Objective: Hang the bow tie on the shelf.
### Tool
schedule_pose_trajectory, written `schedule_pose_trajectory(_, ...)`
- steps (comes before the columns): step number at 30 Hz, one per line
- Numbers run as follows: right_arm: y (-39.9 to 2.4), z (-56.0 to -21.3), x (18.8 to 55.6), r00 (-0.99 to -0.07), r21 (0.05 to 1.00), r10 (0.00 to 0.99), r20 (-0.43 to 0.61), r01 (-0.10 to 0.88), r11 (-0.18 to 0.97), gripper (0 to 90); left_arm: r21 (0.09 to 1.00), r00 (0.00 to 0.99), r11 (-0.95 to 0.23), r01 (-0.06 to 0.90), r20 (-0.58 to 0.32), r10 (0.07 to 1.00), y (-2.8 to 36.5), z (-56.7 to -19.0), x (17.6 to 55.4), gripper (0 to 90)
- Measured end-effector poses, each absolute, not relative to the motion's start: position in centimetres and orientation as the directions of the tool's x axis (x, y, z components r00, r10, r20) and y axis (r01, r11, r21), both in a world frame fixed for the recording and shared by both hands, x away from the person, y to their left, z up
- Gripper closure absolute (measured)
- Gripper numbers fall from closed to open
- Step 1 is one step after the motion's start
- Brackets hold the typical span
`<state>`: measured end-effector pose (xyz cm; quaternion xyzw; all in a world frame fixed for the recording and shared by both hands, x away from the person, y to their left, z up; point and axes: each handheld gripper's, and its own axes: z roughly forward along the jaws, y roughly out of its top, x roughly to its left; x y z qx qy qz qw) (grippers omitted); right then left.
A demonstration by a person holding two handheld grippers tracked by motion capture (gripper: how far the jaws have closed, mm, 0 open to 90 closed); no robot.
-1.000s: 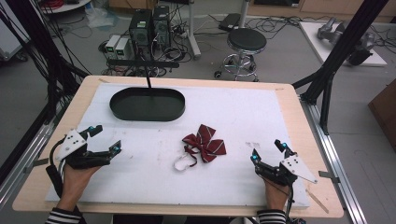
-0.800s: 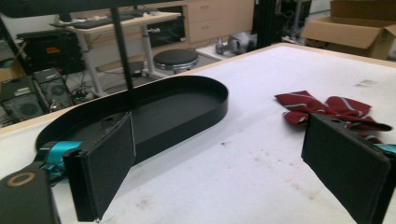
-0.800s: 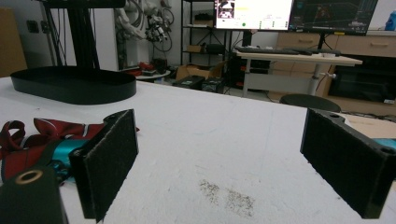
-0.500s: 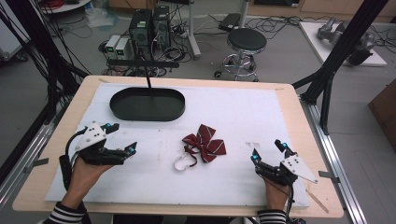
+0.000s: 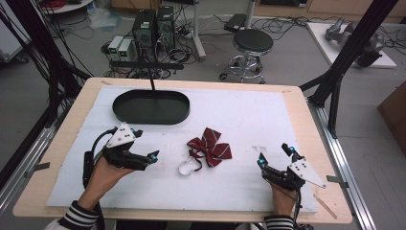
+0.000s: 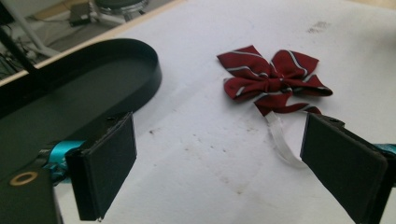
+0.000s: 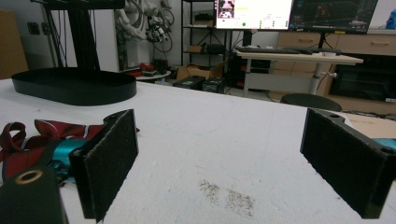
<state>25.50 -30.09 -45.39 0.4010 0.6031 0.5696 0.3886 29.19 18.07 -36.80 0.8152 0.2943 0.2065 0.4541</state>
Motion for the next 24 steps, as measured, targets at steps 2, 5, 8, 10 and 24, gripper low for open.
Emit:
schedule_pose_trajectory(2, -30.1, -45.4, 25.5, -0.376, 0.999, 0.927, -0.015, 0.039, 0.032, 10.3, 0.854, 0.751, -0.430, 0.294, 0.073, 0.656, 17.5, -36.9, 29.3, 11.1)
schedule_pose_trajectory(5, -30.1, -45.4, 25.5, -0.376, 0.999, 0.927, -0.013, 0.039, 0.030, 10.3, 0.850, 0.752, -0.436, 0.297, 0.074, 0.655, 17.1, -37.0, 29.4, 11.1)
schedule_pose_trajectory(8, -30.1, -45.4, 25.5, -0.376, 0.999, 0.926, -0.014, 0.037, 0.030, 10.3, 0.829, 0.755, -0.455, 0.324, 0.064, 0.653, 16.0, -37.2, 29.8, 11.1)
schedule_pose_trajectory(10, -30.1, -45.4, 25.5, -0.377, 0.999, 0.926, -0.014, 0.037, 0.030, 10.3, 0.823, 0.759, -0.464, 0.328, 0.063, 0.648, 15.7, -37.2, 29.8, 11.0)
schedule_pose_trajectory(24, -30.2, -45.4, 25.5, -0.377, 0.999, 0.926, -0.008, 0.037, 0.024, 10.4, 0.733, 0.802, -0.552, 0.397, 0.016, 0.598, 11.5, -39.0, 31.3, 17.2)
